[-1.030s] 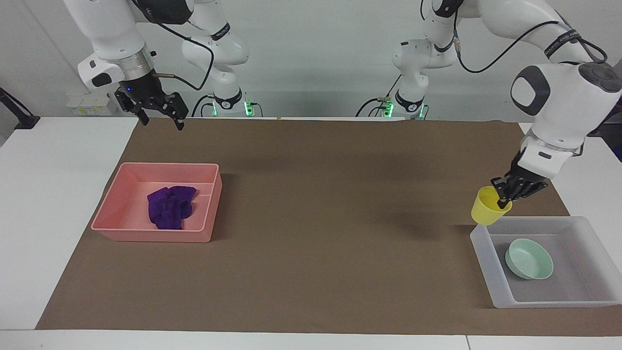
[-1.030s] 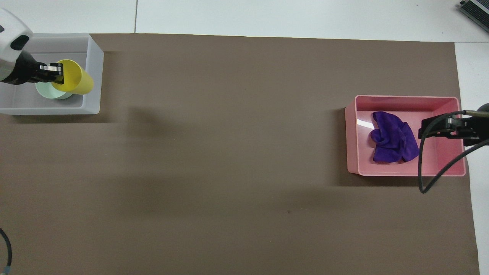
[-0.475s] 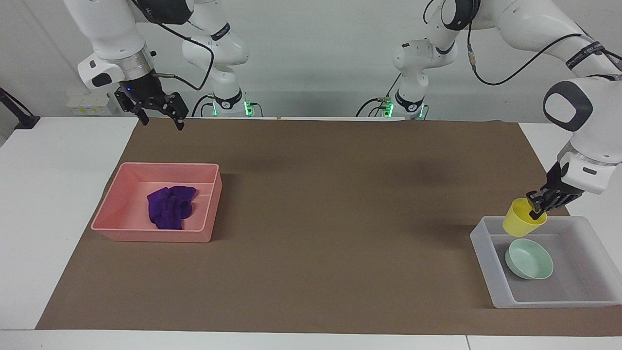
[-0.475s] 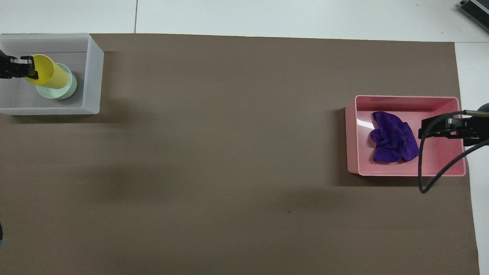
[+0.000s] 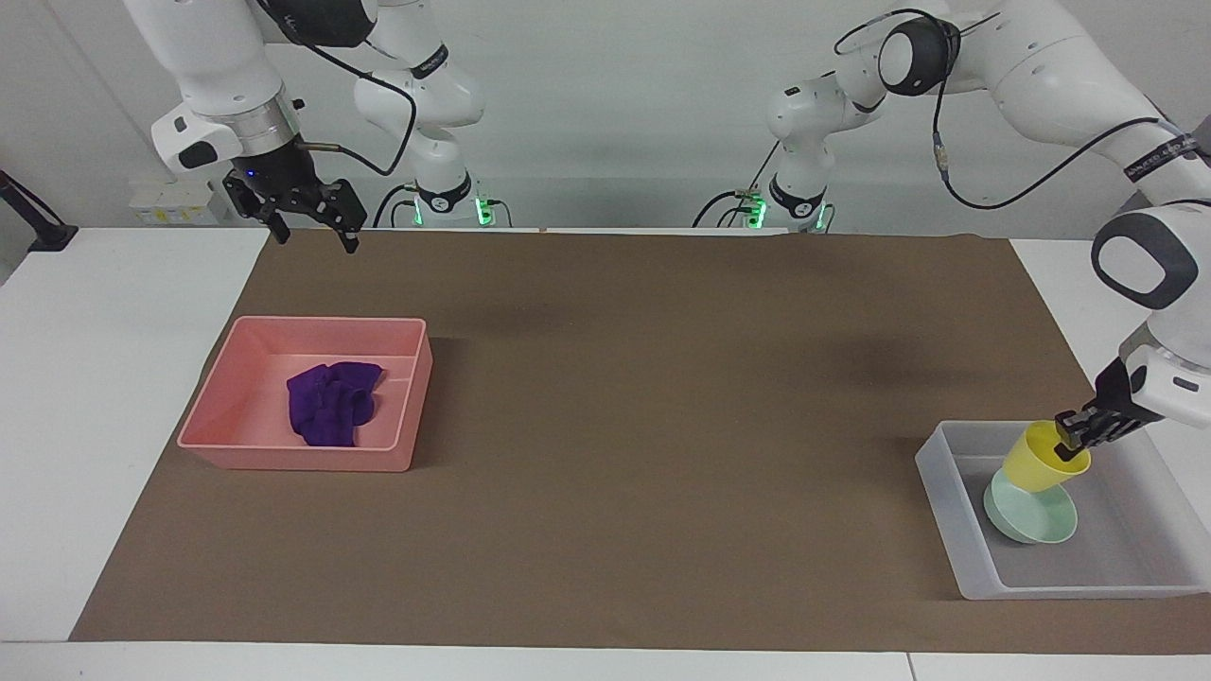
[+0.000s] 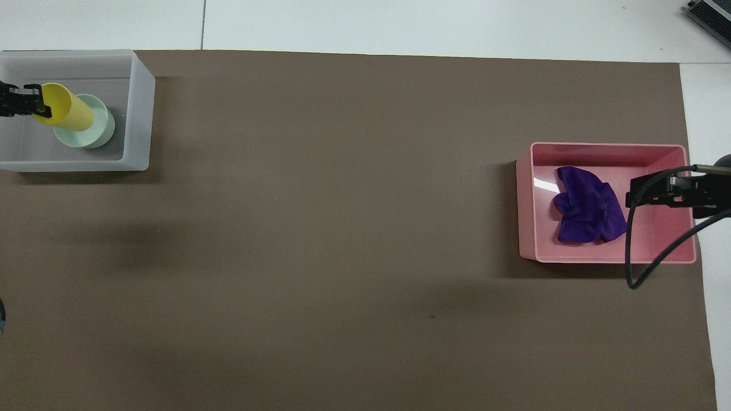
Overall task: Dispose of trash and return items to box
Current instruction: 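Lower the yellow cup into the green bowl and open the left gripper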
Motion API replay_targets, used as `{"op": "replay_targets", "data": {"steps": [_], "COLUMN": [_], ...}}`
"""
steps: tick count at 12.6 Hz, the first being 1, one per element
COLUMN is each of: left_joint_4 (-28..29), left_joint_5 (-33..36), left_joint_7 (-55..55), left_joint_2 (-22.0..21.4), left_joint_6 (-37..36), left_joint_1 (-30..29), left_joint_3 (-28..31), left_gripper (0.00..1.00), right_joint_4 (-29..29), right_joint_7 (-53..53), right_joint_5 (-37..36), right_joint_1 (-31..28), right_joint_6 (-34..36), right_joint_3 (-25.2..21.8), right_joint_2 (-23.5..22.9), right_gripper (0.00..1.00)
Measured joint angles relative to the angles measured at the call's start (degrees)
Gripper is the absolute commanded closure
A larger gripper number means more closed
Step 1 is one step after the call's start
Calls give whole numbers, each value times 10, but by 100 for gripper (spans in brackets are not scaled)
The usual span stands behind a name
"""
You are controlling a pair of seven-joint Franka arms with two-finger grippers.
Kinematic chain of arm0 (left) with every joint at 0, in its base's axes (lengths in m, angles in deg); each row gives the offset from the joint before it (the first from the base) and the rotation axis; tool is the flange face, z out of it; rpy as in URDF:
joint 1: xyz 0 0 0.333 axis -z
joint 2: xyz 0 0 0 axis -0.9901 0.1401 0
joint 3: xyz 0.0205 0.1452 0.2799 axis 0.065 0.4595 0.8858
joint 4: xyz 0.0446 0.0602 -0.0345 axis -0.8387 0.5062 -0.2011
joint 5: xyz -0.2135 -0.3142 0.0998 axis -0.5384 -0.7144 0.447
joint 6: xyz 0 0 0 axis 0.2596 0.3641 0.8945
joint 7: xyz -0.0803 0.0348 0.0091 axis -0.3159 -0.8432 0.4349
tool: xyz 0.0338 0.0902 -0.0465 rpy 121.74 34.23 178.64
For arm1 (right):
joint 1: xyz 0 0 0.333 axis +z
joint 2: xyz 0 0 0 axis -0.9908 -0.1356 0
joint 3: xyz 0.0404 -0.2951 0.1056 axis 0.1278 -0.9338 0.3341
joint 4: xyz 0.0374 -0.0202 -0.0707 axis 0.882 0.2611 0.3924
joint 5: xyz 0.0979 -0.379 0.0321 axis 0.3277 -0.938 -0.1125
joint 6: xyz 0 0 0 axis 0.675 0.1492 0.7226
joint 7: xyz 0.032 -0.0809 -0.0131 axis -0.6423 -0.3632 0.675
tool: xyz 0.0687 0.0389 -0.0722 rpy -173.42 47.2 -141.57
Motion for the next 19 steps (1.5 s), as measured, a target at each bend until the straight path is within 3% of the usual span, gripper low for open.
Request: {"op": "replay_targets", "data": {"steps": [10,12,13,15,17,19], "left_joint_4": [18,34,44,50,49,49], "left_joint_5": [-11,-12,-12,-12,-12,-12], "left_joint_7": [-4,-4,-4,-5,-6,-17], "left_joint_2": [39,38,37,37,31,13], "left_joint_6": [66,84,94,98,95,93], "left_joint_1": [-15,-16,-16,-16,-16,-13], "left_joint_3": [-2,-2,-3,-3,-3,-7], "left_gripper": [100,59,44,34,6,0], "right_joint_4": [0,0,0,0,0,0], "right_joint_7": [0,0,0,0,0,0], "right_joint_5": [0,0,0,0,0,0], "right_joint_1": [0,0,0,0,0,0], "right_joint_6": [0,0,0,0,0,0], "right_joint_3": [0,0,0,0,0,0], "right_joint_2": [0,0,0,0,0,0], "right_gripper": [0,0,0,0,0,0]}}
